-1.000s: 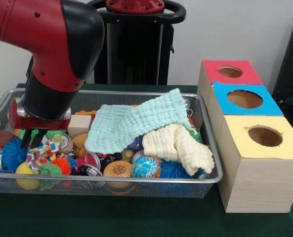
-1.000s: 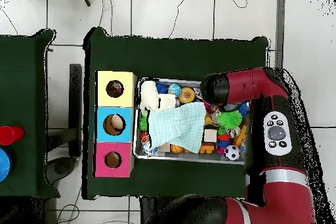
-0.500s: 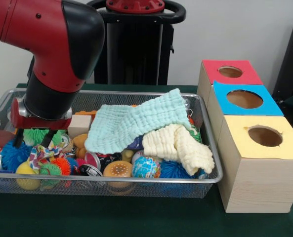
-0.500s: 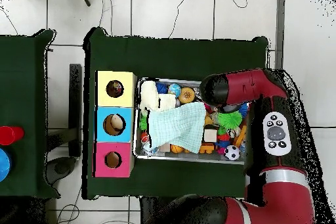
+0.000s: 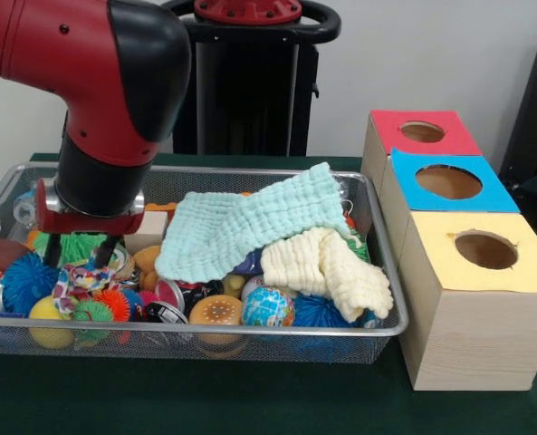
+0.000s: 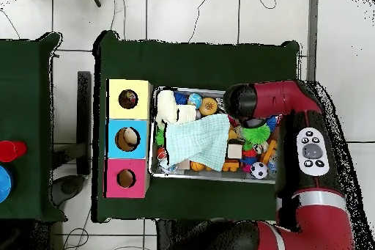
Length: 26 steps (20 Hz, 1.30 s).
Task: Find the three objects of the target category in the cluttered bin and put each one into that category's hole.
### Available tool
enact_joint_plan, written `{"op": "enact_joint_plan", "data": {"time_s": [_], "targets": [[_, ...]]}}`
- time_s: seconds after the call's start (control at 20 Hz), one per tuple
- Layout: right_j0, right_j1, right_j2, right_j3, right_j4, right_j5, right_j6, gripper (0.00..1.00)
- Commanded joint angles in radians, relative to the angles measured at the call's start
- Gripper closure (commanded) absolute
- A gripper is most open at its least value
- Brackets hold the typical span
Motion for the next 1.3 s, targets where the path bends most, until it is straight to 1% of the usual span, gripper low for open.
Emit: {"op": "enact_joint_plan", "data": {"time_s": [0.05, 0.2, 0.3, 0.5, 0.55, 0.7, 0.85, 1.05, 1.2, 1.3], "targets": [[-0.058, -0.026, 0.130, 0.137, 0.139, 0.116, -0.178, 0.00], [-0.077, -0.024, 0.152, 0.148, 0.175, 0.091, -0.181, 0.00], [-0.087, -0.018, 0.164, 0.147, 0.176, 0.049, -0.189, 0.00], [-0.090, -0.003, 0.167, 0.115, 0.116, -0.039, -0.219, 0.00], [-0.101, 0.001, 0.179, 0.122, 0.113, -0.074, -0.216, 0.00], [-0.108, 0.014, 0.192, 0.115, 0.096, -0.117, -0.210, 0.00], [-0.090, 0.004, 0.162, 0.104, 0.029, -0.179, -0.194, 0.00], [-0.077, 0.014, 0.144, 0.078, -0.021, -0.243, -0.179, 0.00], [-0.050, 0.008, 0.105, 0.062, -0.068, -0.260, -0.148, 0.00], [-0.031, 0.005, 0.077, 0.049, -0.102, -0.253, -0.138, 0.00]]}}
